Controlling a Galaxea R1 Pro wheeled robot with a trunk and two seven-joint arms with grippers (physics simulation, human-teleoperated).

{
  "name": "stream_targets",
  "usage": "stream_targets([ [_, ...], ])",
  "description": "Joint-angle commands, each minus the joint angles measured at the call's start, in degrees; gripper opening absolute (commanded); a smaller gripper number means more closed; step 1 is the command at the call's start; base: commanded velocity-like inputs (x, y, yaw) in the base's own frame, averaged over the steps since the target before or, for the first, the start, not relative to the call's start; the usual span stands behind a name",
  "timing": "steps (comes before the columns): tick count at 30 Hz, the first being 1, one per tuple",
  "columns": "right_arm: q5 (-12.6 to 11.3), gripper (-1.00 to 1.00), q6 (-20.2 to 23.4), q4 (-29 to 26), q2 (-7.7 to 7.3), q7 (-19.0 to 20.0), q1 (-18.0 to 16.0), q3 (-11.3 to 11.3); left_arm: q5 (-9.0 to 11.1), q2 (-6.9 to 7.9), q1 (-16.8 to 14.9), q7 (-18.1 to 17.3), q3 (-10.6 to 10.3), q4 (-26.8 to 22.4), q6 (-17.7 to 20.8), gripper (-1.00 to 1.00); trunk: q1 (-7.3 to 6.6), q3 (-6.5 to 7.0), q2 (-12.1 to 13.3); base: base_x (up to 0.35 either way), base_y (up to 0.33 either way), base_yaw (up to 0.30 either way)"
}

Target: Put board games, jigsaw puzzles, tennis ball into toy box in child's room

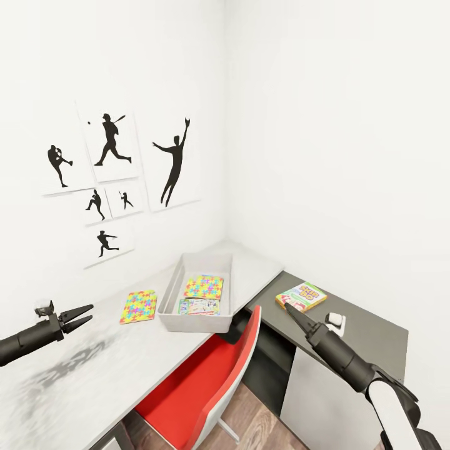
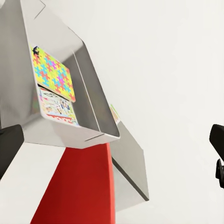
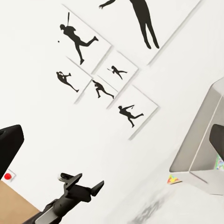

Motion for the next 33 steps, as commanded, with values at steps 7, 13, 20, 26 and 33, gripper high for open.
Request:
stream_targets([
  [7, -0.4, 1.00, 0.4, 0.0, 0.00, 0.0, -0.1, 0.0, -0.6, -0.05, -0.1, -0.5, 0.4, 0.0, 0.7, 1.00, 0.04, -0.14, -0.1, -0.002, 0.060, 0.077],
  [13, -0.4, 1.00, 0.4, 0.0, 0.00, 0.0, -0.1, 0.1, -0.6, -0.02, -0.1, -0.6, 0.4, 0.0, 0.6, 1.00, 0.04, -0.14, -0.1, -0.125, 0.072, 0.249],
  [20, -0.4, 1.00, 0.4, 0.0, 0.00, -0.1, -0.1, 0.1, -0.6, -0.01, -0.1, -0.7, 0.4, 0.0, 0.6, 1.00, 0.04, -0.14, -0.1, -0.267, 0.011, 0.283],
  [26, -0.4, 1.00, 0.4, 0.0, 0.00, -0.5, 0.0, 1.0, -0.6, -0.07, -0.1, -0.7, 0.4, 0.0, 0.5, 1.00, 0.04, -0.14, -0.1, -0.124, 0.001, 0.288],
  [33, -0.4, 1.00, 0.5, 0.0, 0.00, -3.7, 0.0, 2.3, -0.7, -0.07, -0.1, -0.7, 0.4, 0.0, 0.5, 1.00, 0.04, -0.20, -0.1, -0.016, 0.000, 0.288],
])
